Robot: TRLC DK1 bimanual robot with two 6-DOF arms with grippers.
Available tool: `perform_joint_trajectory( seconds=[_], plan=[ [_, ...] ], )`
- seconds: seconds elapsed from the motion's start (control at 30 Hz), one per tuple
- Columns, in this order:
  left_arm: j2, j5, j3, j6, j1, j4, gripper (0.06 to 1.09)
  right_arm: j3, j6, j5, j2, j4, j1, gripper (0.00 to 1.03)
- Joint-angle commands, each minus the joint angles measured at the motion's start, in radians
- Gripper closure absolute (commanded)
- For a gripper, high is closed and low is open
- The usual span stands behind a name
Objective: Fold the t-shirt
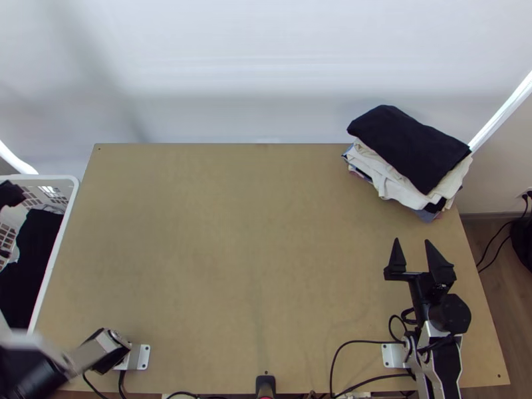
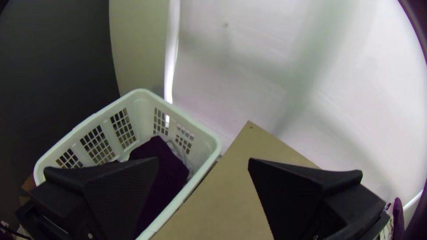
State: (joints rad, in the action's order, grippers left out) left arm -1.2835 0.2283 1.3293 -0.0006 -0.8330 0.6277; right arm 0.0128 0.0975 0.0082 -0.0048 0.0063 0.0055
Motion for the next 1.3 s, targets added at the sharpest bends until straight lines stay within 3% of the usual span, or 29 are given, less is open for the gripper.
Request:
perform_joint_trajectory(
  seconds=[0.0,0.47,0.67,1.27],
  plan=[
    [-0.185,0.016,0.111,0.053,-0.064,0.033,0.11,-0.004,0.007,0.009,0.003,-0.02,0.001,0.05],
    [-0.916,0.016,0.653,0.103,-0.163,0.164,0.11,-0.004,0.007,0.009,0.003,-0.02,0.001,0.05],
    [-1.113,0.016,0.762,0.131,-0.167,0.113,0.11,-0.004,0.007,0.009,0.003,-0.02,0.001,0.05],
    [-1.395,0.014,0.867,0.172,-0.14,-0.134,0.11,-0.004,0.007,0.009,0.003,-0.02,0.001,0.05]
  ],
)
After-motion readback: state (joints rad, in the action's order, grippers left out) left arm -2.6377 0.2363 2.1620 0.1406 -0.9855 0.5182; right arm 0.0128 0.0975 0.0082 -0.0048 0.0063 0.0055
